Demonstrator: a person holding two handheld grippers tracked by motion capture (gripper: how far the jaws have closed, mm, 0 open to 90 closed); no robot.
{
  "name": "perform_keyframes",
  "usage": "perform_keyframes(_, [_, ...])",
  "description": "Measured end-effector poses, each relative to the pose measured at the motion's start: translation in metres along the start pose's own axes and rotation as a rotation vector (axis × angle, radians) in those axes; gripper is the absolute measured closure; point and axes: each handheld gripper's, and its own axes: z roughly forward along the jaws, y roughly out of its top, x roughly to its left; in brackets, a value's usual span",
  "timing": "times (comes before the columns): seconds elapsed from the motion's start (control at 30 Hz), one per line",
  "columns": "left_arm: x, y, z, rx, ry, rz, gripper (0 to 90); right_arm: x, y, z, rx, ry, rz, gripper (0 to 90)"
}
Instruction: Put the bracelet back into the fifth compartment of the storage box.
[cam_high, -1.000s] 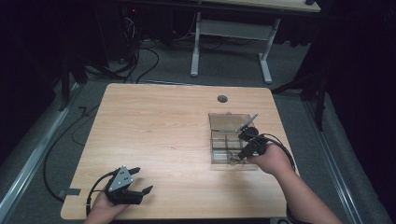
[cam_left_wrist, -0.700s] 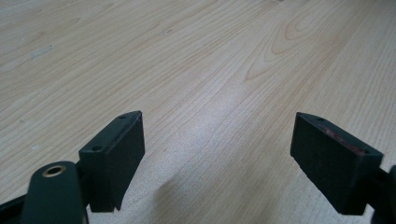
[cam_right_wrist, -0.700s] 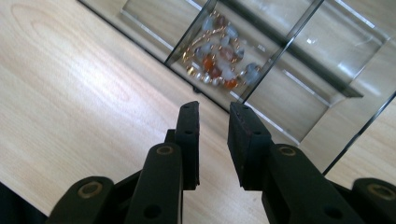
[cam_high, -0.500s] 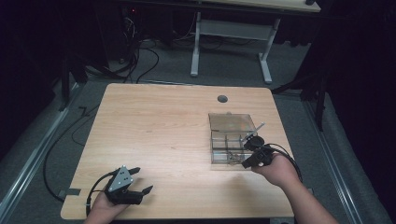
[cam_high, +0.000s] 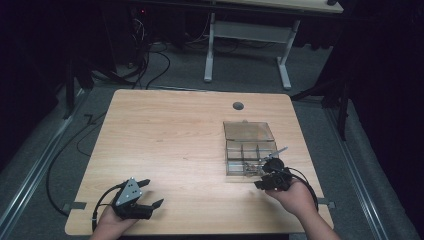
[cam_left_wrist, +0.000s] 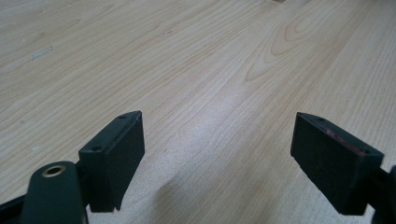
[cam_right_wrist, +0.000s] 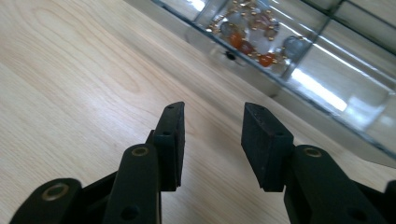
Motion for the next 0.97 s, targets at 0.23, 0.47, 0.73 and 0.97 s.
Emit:
perform_keyframes(0.23, [0.0, 0.0, 0.0, -0.003, 0.001, 0.0, 18.0, 0.006, -0.018, 0.012, -0.138, 0.003, -0.002, 55.5])
perform_keyframes(0.47, [0.0, -0.001, -0.001, -0.015, 0.002, -0.008, 17.8, 0.011, -0.04, 0.026, -0.368, 0.074, -0.031, 50.8])
perform_keyframes(0.73, [0.001, -0.001, -0.001, -0.022, 0.003, -0.013, 17.6, 0.019, -0.062, 0.035, -0.595, 0.019, -0.065, 48.1])
perform_keyframes(0.97, [0.001, 0.0, 0.0, -0.015, 0.008, -0.016, 17.6, 0.015, -0.062, 0.036, -0.586, 0.05, -0.023, 47.3])
